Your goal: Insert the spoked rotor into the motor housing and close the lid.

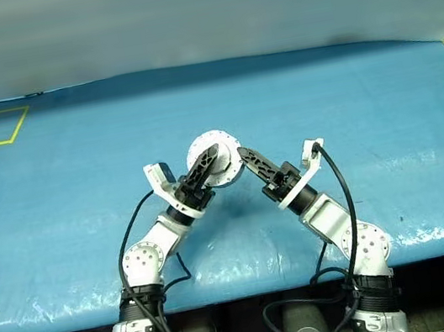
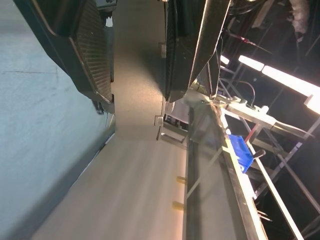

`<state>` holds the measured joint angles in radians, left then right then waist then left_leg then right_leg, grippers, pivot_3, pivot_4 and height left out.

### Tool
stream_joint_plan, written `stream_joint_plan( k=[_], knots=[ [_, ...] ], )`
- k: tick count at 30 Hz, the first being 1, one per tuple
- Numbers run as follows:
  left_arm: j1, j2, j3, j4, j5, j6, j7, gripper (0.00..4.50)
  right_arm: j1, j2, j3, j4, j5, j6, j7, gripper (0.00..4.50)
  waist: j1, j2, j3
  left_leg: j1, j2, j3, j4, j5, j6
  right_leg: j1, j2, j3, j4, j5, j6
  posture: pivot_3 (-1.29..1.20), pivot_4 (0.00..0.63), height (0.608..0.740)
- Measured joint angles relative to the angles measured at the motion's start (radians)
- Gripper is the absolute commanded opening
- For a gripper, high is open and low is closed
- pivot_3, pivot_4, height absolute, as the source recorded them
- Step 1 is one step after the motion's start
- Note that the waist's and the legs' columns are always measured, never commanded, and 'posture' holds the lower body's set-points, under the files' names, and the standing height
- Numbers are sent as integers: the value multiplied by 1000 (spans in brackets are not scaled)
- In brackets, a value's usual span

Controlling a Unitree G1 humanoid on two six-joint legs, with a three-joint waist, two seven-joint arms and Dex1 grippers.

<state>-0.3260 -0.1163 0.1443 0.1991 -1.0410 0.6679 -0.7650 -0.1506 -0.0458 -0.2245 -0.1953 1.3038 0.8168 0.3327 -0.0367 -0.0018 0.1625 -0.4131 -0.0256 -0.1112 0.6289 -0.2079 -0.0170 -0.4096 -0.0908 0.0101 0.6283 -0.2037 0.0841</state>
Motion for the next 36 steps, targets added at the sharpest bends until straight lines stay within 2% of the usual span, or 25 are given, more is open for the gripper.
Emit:
stream_joint_plan(
  k=[1,3,8,9,14,20,24,32,36],
  knots=[
    [0,0,0,10,4,0,0,4487,6,-1,3,-15,0,0,1,1356,0,0,0,0,0,0,0,0,0,0,0,0,0,0,0,0,150,740],
    [0,0,-1,33,13,-1,0,4121,10,-1,5,-23,1,0,2,1356,0,0,0,0,0,0,0,0,0,0,0,0,0,2,3,0,150,740],
    [0,0,-1,34,8,-1,-15,2625,18,-1,2,-20,-4,-8,-6,1356,0,0,0,0,0,0,0,0,0,0,0,0,0,1,2,0,150,740],
    [0,0,0,34,3,-1,-17,2471,18,0,1,-20,-4,-11,-5,1356,0,0,0,0,0,0,0,0,0,0,0,0,0,0,0,0,150,740],
    [1,0,3,34,-3,4,1,2437,17,2,3,-11,-9,-24,-6,1356,0,0,0,0,0,0,0,0,0,0,0,0,0,0,0,0,150,740],
    [3,0,10,35,-3,2,35,2437,6,-3,28,-4,-94,-66,5,1356,0,0,0,0,0,0,0,0,0,0,0,0,0,0,1,0,150,740],
    [4,0,15,38,18,-12,70,2437,-1,7,35,-2,-159,-113,-2,2536,0,0,0,0,0,0,0,0,0,0,0,1,0,2,3,0,150,740],
    [11,-2,90,118,90,-137,169,2437,-64,66,-25,23,-267,-296,-64,2536,0,0,0,0,0,0,0,0,0,0,0,1,0,3,4,0,150,740],
    [-41,-11,189,170,102,-287,288,2437,-54,-4,25,35,-377,-311,-39,2536,1,0,0,0,0,0,0,0,0,-1,0,1,0,3,4,0,150,740]
  ],
)
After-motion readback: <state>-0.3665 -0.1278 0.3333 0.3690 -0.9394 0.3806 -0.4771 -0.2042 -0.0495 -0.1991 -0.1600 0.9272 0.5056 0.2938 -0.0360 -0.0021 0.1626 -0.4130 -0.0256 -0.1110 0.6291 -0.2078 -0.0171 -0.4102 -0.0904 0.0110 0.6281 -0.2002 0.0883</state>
